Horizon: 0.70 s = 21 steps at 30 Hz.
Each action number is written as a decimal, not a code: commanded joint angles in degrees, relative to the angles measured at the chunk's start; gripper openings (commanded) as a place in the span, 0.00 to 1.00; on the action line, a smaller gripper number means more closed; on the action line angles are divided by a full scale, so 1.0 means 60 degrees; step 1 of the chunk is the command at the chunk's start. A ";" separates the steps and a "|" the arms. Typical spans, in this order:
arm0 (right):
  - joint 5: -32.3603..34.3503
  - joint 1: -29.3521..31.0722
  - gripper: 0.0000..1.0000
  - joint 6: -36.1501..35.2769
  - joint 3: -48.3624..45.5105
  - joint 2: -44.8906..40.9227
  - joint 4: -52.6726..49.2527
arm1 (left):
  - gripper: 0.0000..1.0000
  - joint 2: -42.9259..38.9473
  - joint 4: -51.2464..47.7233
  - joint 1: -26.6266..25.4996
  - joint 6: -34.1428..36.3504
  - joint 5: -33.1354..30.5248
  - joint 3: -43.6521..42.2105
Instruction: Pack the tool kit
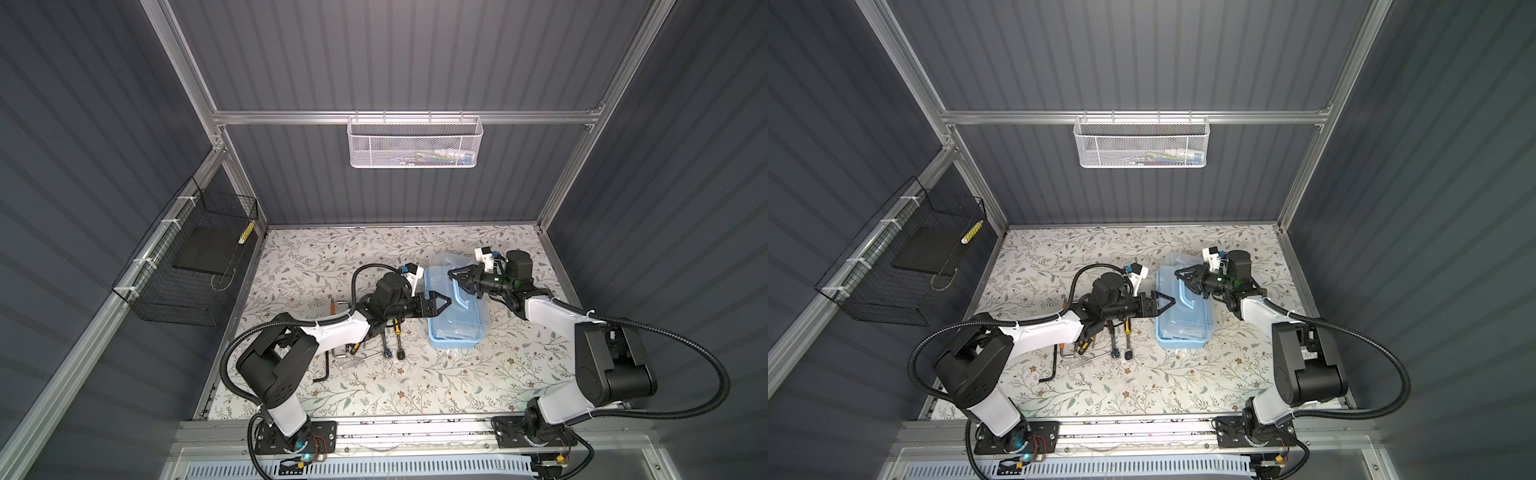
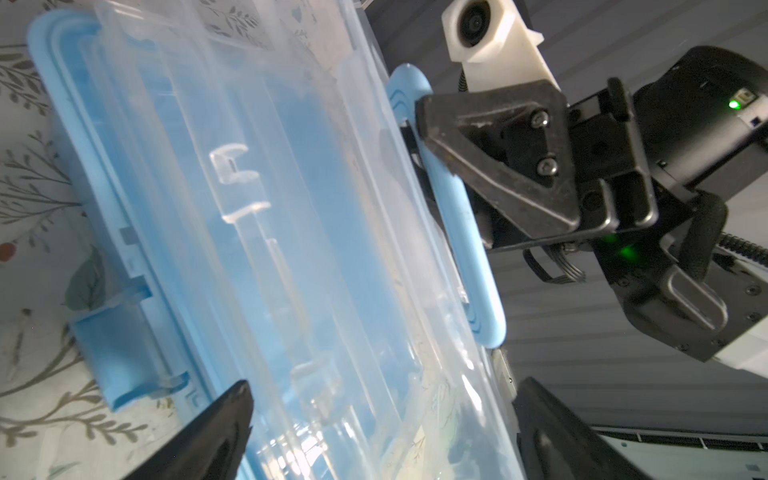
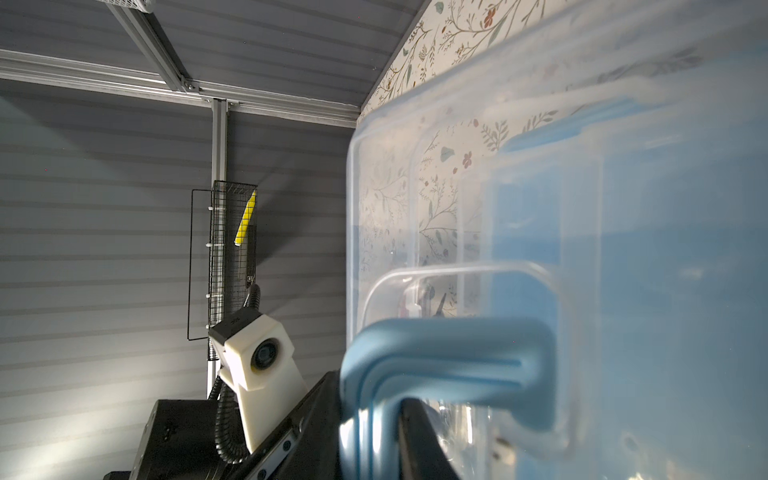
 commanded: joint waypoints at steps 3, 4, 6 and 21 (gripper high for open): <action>-0.0206 -0.0039 0.04 -0.0151 0.0024 -0.0308 0.0563 | 0.99 -0.0003 0.1188 -0.0169 -0.0809 0.0205 -0.0310; -0.0191 -0.0039 0.05 -0.0151 0.0024 -0.0318 0.0572 | 0.99 -0.0012 0.1420 -0.0177 -0.0915 0.0203 -0.0412; -0.0163 -0.0037 0.05 -0.0173 0.0024 -0.0348 0.0510 | 0.99 -0.0126 0.1628 -0.0190 -0.1015 0.0131 -0.0505; 0.0498 -0.0097 0.48 -0.1161 0.0436 -0.0702 -0.1385 | 0.99 -0.0473 0.2280 -0.0340 -0.1387 0.0223 -0.0209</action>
